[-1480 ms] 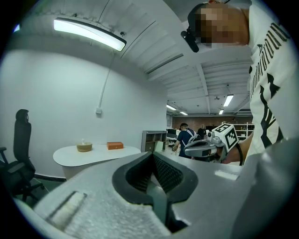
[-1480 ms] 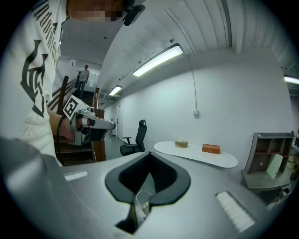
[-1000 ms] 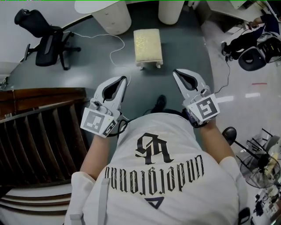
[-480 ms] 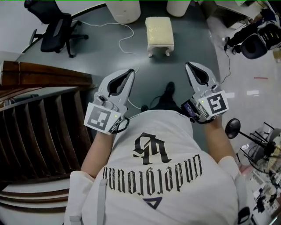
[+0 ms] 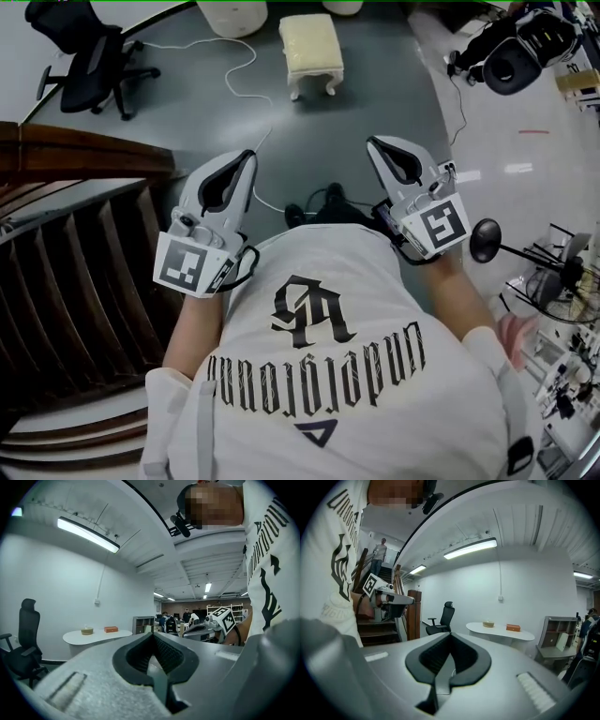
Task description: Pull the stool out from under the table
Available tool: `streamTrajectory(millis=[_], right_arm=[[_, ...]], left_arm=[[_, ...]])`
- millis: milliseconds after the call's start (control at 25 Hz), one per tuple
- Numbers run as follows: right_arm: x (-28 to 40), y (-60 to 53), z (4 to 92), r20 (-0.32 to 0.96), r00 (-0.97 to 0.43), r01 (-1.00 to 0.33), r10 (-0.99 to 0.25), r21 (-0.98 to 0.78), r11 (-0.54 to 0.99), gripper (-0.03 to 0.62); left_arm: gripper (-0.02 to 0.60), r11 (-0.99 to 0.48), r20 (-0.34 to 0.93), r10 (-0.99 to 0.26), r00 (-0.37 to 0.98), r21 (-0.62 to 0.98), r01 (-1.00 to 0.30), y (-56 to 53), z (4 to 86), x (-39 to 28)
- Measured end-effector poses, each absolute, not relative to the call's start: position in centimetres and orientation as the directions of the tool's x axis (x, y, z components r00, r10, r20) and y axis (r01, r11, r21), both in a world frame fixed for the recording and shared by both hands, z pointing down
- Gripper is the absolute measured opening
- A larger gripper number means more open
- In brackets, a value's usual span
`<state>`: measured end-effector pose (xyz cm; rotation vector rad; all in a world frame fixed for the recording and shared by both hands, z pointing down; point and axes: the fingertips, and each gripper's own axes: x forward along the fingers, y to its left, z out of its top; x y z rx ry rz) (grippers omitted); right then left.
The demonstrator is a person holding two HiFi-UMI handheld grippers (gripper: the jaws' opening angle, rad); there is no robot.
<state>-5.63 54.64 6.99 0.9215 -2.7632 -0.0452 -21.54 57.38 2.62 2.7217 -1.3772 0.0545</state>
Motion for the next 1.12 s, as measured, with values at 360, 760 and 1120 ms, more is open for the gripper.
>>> streamTrajectory(millis=[360,760,1120], right_arm=[[-4.0,57.8,7.7,0.235,-0.753,-0.609,-0.614,0.104,0.786,0.003],[-4.8,58.5,7.2,0.217,-0.76,-0.603,-0.613,0.117,0.789,0.003],[-4.7,55.5,7.3,0.196,-0.769,-0.599,-0.609,0.11,0.793,0.003]], left_arm=[[0.008,-0.607,0.071,-0.789,0.61,0.068,-0.792,59.8,3.3,-19.9],[0.008,-0.616,0.062,-0.782,0.62,0.075,-0.784,60.0,2.9,-20.4],[0.008,-0.617,0.066,-0.78,0.622,0.085,-0.783,57.2,3.6,-19.8]])
